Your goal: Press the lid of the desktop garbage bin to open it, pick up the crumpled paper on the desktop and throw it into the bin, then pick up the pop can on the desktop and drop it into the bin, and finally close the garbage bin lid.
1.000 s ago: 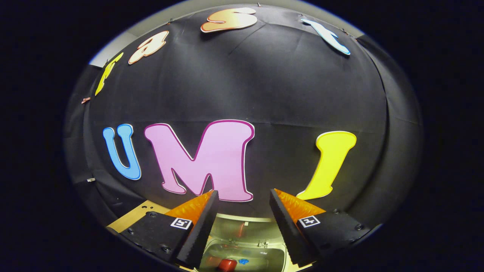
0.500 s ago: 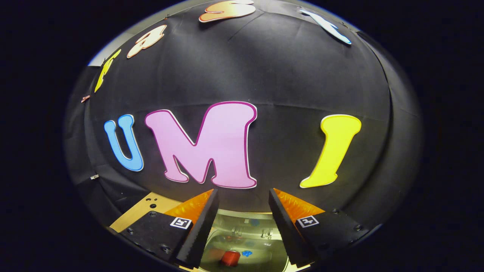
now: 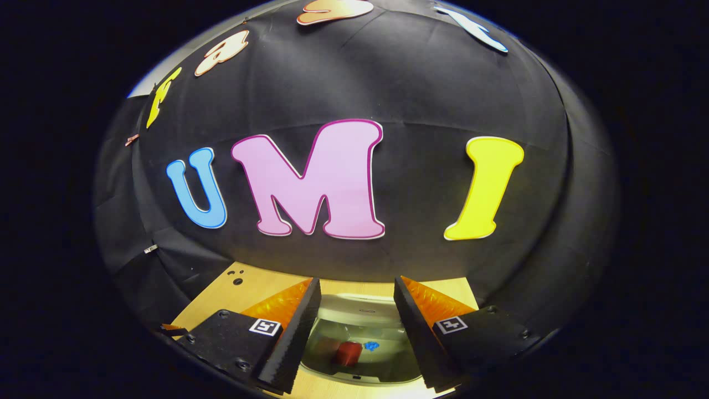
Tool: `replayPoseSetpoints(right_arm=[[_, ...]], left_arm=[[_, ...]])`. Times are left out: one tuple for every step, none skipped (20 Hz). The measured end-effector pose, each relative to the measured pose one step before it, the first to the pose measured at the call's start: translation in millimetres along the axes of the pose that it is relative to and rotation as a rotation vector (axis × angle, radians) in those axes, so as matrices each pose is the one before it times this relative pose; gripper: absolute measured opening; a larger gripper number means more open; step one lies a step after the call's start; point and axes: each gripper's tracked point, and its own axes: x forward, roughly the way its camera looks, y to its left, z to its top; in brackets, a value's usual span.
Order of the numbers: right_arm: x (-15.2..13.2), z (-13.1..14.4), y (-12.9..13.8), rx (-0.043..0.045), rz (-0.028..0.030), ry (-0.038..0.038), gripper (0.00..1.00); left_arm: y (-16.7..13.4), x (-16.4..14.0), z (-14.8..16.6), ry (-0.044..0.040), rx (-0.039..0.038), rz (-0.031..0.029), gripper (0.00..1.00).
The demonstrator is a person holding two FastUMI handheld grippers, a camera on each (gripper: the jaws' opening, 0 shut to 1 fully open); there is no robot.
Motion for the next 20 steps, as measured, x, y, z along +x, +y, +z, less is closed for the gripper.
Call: replayPoseSetpoints(right_arm=[[-1.67,-7.5,0.98,0.00086,0.00204,0.01485,0.86],[-1.27,-7.38,1.02,-0.00189,0.00219,0.01744,0.86],[-1.49,-6.81,0.89,-0.00368,0.00188,0.01554,0.86],[-1.08,-7.87,1.2,-0.00536,0.00046,0.0172,0.86],[-0.56,-6.98,0.56,-0.00616,-0.00016,0.01649,0.86],[-0.36,-12.31,1.66,-0.01011,0.00201,0.03066,0.86],[0.27,-11.17,2.0,-0.00604,0.01231,0.04136,0.86],[0.39,-7.19,2.5,0.00391,0.01389,0.029,0.86],[1.32,-6.08,2.74,0.00736,0.01367,0.02682,0.86],[0.99,-4.5,-0.06,0.00627,0.00512,0.02407,0.86],[1.9,-6.73,-1.08,0.00093,0.00692,0.03188,0.86],[-4.08,0.02,-5.58,-0.00095,0.00245,0.02803,0.86],[2.9,-7.4,-1.4,-0.00447,-0.00094,0.03809,0.89],[2.49,-7.58,-0.73,-0.00702,0.00014,0.03508,0.89],[1.85,-5.63,-0.76,-0.0125,-0.00216,0.0278,0.89],[2.5,-5.71,-0.67,-0.01417,-0.00252,0.02907,0.88],[3.93,-4.02,0.14,-0.0145,-0.00342,0.02345,0.88],[1.93,-0.83,0.0,-0.00728,-0.00186,0.00849,0.88],[3.86,-7.22,-1.68,-0.00702,-0.00552,0.03096,0.89],[2.35,-5.98,-1.77,-0.00925,-0.00416,0.02315,0.88]], left_arm=[[-1.5,-0.11,0.22,-0.00022,0.00189,-0.00376,0.94],[-0.81,1.16,0.73,-0.00121,0.00263,-0.00271,0.94],[-0.23,0.49,0.31,-0.00195,0.00213,-0.00361,0.94],[-0.82,1.35,0.6,-0.00054,0.00136,-0.00229,0.94],[-0.88,0.83,-0.05,0.00022,-0.00001,-0.00224,0.94],[-0.44,-0.99,-0.4,-0.0003,-0.00359,-0.00406,0.94],[-1.11,1.11,-0.44,-0.0009,-0.00102,-0.0043,0.94],[-0.88,0.15,-0.09,-0.00019,0.00122,-0.00318,0.94],[-0.04,0.39,0.09,0.00031,0.00195,-0.00284,0.94],[-0.1,0.11,-0.11,0.00014,0.00135,-0.00404,0.94],[-0.52,1.08,0.14,0.00011,0.00272,-0.00494,0.94],[-0.23,0.14,-0.08,0.00131,0.00191,-0.00108,0.94],[-0.23,0.98,0.61,0.00009,-0.00158,-0.00142,0.94],[-0.88,0.19,0.29,-0.00037,-0.00185,-0.0036,0.94],[-0.42,0.57,0.05,-0.00083,0.00086,-0.00138,0.94],[-0.37,0.48,0.43,-0.00075,0.00062,-0.0017,0.94],[0.07,1.19,-0.72,0.00292,-0.00323,0.00037,0.94],[1.66,0.59,-2.37,0.004,-0.0052,0.00344,0.94],[0.18,0.45,-0.68,0.00313,-0.00819,0.00237,0.94],[0.64,0.07,-0.51,-0.00024,-0.00275,0.00147,0.94]])
